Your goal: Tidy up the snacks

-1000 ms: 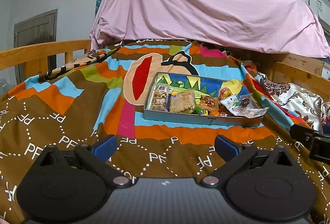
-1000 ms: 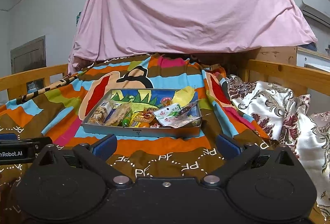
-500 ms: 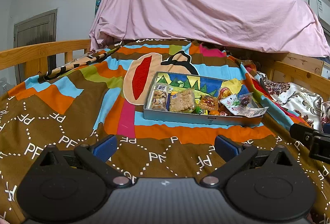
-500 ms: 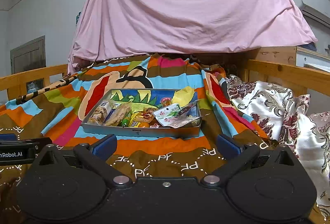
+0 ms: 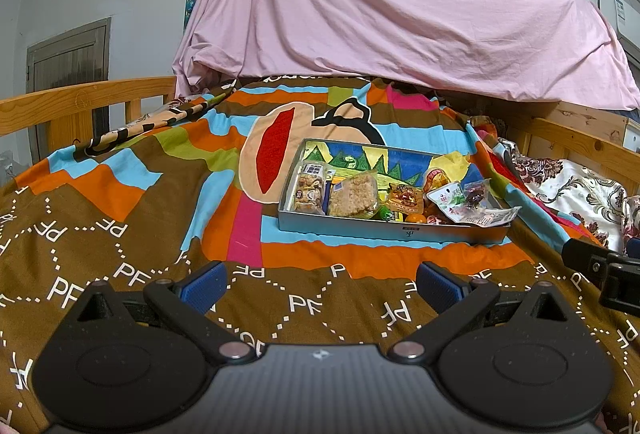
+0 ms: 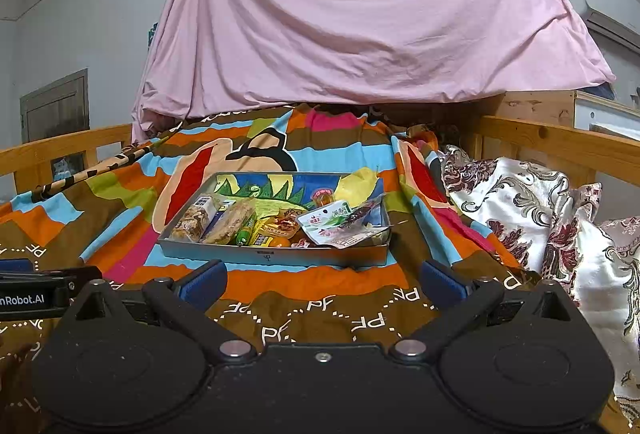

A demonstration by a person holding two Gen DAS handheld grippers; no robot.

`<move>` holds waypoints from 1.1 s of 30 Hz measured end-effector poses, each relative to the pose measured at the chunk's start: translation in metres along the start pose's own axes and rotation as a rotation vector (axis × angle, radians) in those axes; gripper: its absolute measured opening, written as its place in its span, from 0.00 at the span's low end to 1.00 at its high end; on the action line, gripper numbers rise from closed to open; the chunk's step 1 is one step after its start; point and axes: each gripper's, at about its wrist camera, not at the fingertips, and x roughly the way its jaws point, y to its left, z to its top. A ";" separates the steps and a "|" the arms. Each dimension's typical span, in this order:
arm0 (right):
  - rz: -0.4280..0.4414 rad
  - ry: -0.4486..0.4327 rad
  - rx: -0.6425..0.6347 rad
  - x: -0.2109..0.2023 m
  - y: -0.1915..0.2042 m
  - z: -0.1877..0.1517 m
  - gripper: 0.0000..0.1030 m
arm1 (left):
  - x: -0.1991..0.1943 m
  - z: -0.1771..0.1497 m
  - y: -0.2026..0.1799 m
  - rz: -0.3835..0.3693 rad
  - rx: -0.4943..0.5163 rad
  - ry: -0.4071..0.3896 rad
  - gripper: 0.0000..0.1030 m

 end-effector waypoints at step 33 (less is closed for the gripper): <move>0.001 0.001 0.000 0.000 0.000 0.000 0.99 | 0.000 -0.001 0.001 -0.001 -0.001 0.003 1.00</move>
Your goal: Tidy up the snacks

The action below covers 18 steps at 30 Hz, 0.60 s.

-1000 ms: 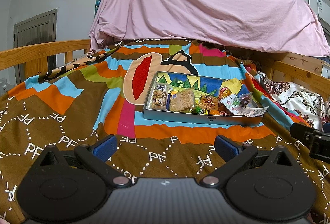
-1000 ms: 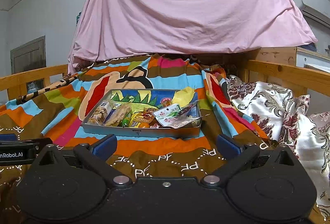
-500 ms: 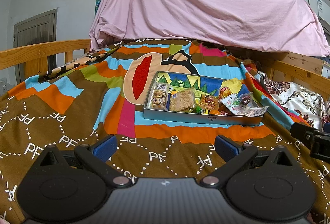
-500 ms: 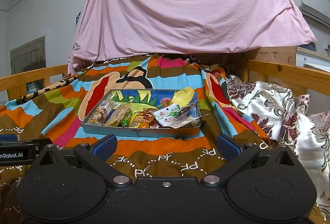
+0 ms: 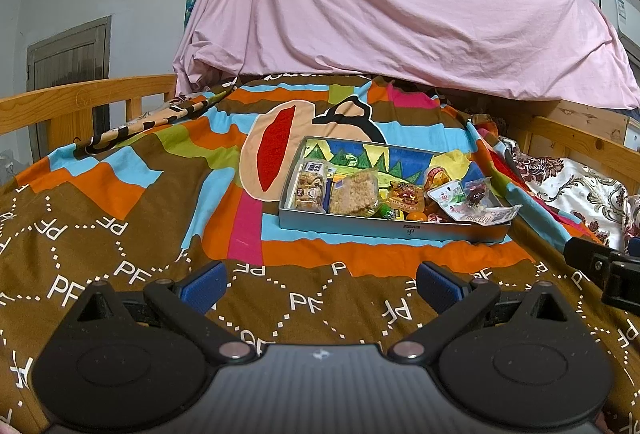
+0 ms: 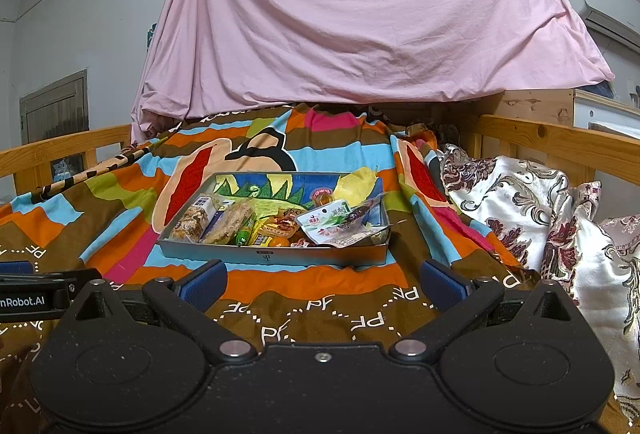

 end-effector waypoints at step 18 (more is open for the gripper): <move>0.001 0.001 0.000 0.000 0.001 0.000 0.99 | 0.000 0.001 -0.001 0.000 0.001 0.001 1.00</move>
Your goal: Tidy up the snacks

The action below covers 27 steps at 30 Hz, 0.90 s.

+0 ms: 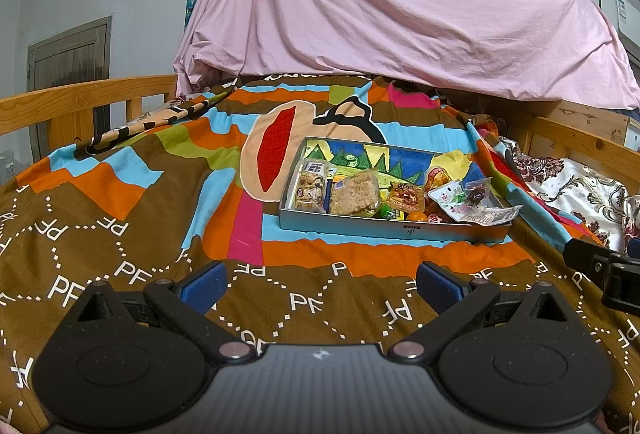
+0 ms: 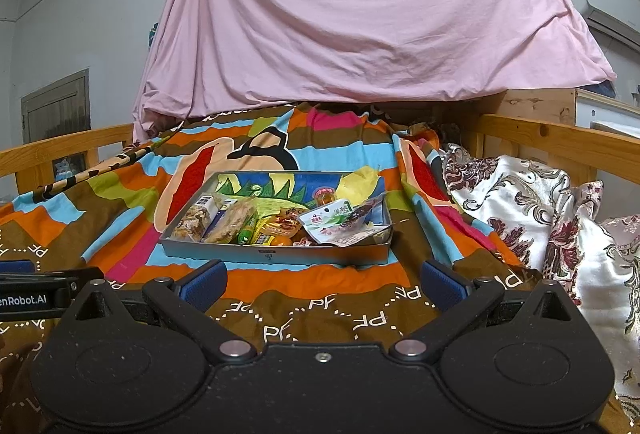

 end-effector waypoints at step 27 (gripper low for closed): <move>0.006 0.004 -0.007 -0.001 0.003 -0.002 0.99 | -0.003 0.002 0.004 0.075 -0.020 0.038 1.00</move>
